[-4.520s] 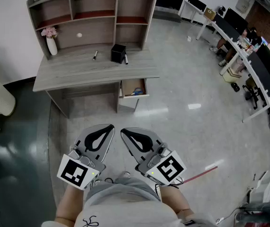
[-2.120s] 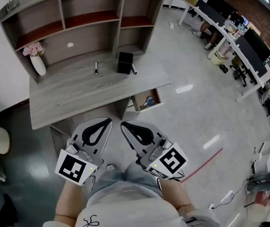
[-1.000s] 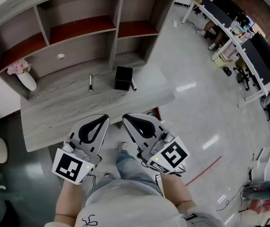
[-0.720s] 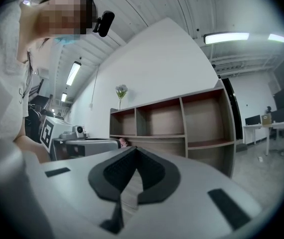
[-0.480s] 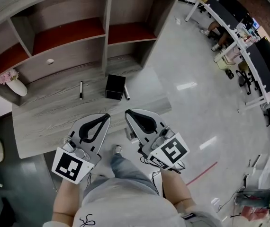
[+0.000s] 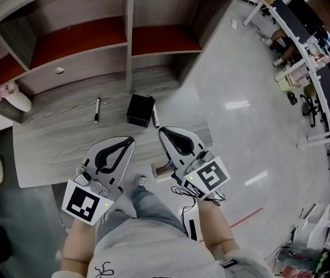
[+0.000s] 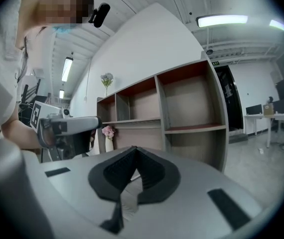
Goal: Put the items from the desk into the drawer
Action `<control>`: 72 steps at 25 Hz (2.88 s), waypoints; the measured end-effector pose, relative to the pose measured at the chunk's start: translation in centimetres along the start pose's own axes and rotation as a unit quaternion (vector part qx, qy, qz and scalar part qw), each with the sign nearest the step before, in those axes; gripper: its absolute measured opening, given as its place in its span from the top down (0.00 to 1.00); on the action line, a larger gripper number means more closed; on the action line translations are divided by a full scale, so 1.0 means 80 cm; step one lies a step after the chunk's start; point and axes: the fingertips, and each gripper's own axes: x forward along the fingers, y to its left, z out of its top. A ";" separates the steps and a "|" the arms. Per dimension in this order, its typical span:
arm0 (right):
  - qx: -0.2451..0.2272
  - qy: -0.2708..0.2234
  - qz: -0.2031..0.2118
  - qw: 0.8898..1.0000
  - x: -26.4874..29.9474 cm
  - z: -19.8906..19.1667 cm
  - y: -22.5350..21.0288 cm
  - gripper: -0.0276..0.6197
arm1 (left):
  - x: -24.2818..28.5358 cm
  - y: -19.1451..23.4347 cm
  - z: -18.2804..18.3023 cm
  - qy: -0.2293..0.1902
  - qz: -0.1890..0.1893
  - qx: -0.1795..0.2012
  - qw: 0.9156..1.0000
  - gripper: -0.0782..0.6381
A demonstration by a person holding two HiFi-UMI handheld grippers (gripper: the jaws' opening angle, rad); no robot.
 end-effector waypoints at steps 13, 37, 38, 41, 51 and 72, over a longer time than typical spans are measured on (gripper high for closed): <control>0.046 0.104 -0.027 0.993 0.056 -0.133 -0.106 0.94 | 0.045 0.029 -0.014 0.006 0.023 -0.001 1.000 0.88; 0.086 0.315 -0.054 0.944 0.114 -0.310 -0.153 0.84 | 0.060 0.082 -0.047 0.032 0.059 -0.016 0.998 0.88; 0.085 0.322 -0.057 0.941 0.114 -0.314 -0.155 0.84 | 0.060 0.083 -0.047 0.032 0.059 -0.016 0.998 0.88; 0.086 0.337 -0.064 0.935 0.116 -0.323 -0.157 0.84 | 0.059 0.086 -0.048 0.033 0.062 -0.015 0.997 0.88; 0.088 0.361 -0.088 0.924 0.128 -0.328 -0.165 0.82 | 0.049 0.096 -0.051 0.035 0.072 -0.015 0.997 0.88; 0.138 0.380 -0.128 0.906 0.136 -0.335 -0.175 0.85 | 0.030 0.102 -0.049 0.032 0.074 -0.014 0.997 0.88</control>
